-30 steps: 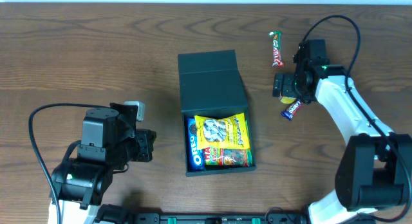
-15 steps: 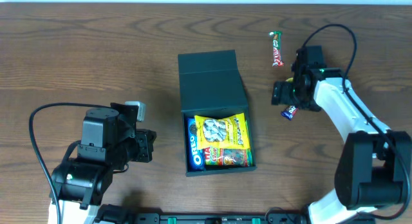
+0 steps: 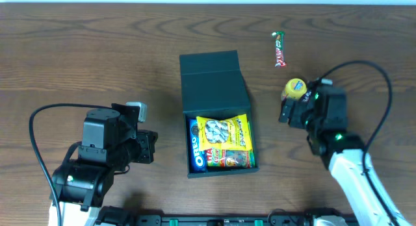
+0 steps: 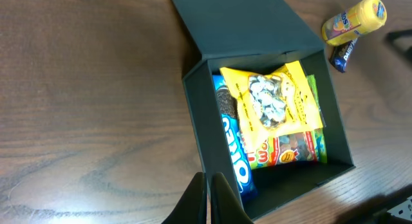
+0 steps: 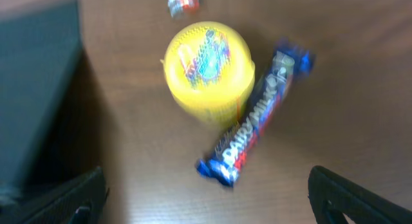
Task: Pack container
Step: 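Reach the right gripper toward the yellow tube and purple bar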
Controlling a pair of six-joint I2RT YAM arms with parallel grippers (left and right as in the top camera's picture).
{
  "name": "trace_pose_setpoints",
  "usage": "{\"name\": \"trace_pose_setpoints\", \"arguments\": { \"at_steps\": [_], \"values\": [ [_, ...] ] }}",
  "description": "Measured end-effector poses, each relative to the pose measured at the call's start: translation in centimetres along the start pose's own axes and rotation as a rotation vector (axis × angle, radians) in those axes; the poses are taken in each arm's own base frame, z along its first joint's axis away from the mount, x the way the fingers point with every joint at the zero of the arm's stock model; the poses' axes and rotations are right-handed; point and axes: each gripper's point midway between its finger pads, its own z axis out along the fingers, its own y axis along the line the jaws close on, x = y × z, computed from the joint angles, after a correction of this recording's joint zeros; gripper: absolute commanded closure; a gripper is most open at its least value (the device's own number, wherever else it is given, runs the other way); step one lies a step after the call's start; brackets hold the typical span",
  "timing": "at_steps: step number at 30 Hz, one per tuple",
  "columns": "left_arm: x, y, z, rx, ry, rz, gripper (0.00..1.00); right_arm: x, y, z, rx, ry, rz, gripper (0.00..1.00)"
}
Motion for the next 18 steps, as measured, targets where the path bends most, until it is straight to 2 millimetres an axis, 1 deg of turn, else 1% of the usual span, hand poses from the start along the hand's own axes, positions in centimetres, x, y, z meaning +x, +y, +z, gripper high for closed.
{"name": "trace_pose_setpoints", "arguments": {
  "at_steps": [2,4,9,14,18],
  "values": [
    [0.0,0.0,0.0,0.0,0.0,0.0,0.94,1.3,-0.3,0.9,-0.002,-0.002,0.003,0.01],
    [0.0,0.0,0.0,0.0,0.0,0.003,0.94,1.4,-0.3,1.5,-0.004,-0.019,0.006,0.01],
    [0.0,0.0,0.0,0.0,-0.002,0.014,0.94,0.6,-0.3,3.0,-0.002,-0.055,0.008,0.01],
    [-0.1,0.1,0.0,-0.004,-0.004,0.027,0.94,1.2,-0.5,4.9,0.008,-0.033,0.012,0.01],
    [-0.1,0.1,0.0,-0.008,-0.005,0.028,0.94,0.3,-0.3,5.1,-0.002,-0.074,0.015,0.02]
  ]
}}
